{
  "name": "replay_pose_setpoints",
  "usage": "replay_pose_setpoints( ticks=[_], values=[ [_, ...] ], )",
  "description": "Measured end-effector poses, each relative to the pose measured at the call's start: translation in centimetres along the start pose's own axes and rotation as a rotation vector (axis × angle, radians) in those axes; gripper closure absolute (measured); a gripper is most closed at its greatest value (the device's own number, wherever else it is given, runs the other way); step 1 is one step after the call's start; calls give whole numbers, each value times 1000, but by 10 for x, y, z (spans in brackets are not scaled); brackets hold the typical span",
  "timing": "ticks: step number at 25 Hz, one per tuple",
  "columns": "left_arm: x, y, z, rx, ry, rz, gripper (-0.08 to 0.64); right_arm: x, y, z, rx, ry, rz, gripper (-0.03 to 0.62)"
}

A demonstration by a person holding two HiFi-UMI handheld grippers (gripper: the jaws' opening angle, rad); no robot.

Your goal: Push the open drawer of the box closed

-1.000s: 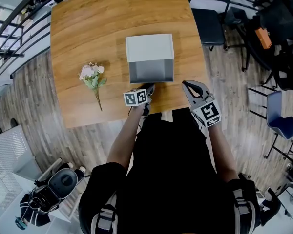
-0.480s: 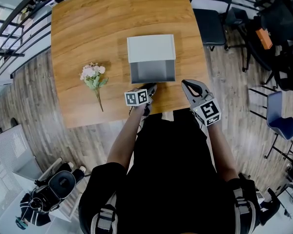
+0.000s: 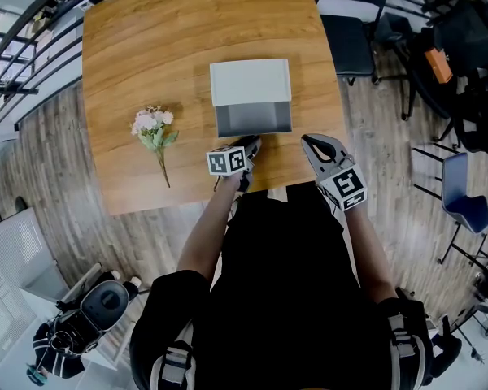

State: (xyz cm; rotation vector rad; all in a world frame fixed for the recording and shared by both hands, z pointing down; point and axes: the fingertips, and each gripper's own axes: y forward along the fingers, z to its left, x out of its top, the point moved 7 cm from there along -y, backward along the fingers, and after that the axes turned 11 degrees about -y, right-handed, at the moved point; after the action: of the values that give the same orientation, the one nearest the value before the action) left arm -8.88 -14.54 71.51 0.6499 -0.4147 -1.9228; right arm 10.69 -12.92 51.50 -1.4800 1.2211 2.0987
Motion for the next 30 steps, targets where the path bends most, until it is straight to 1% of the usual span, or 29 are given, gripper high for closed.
replay_pose_setpoints(
  ticks=[6,14,23,25,30],
  values=[
    [2,1,1,-4,-9,-6,479,0,2,-3,10,4,0,577],
    [13,-1,-3,16,15,-8,480,4,7,-8,24,-2,-10,577],
    [22,6,-5,17,16,-7,480,5,7,-11,27,16,-11,577],
    [25,5,-7,15,9,-11,480,4,6,-11,28,18,-9,577],
    [29,8,-3,25,22,-16,480,-5,4,-13,19,24,11,577]
  ],
)
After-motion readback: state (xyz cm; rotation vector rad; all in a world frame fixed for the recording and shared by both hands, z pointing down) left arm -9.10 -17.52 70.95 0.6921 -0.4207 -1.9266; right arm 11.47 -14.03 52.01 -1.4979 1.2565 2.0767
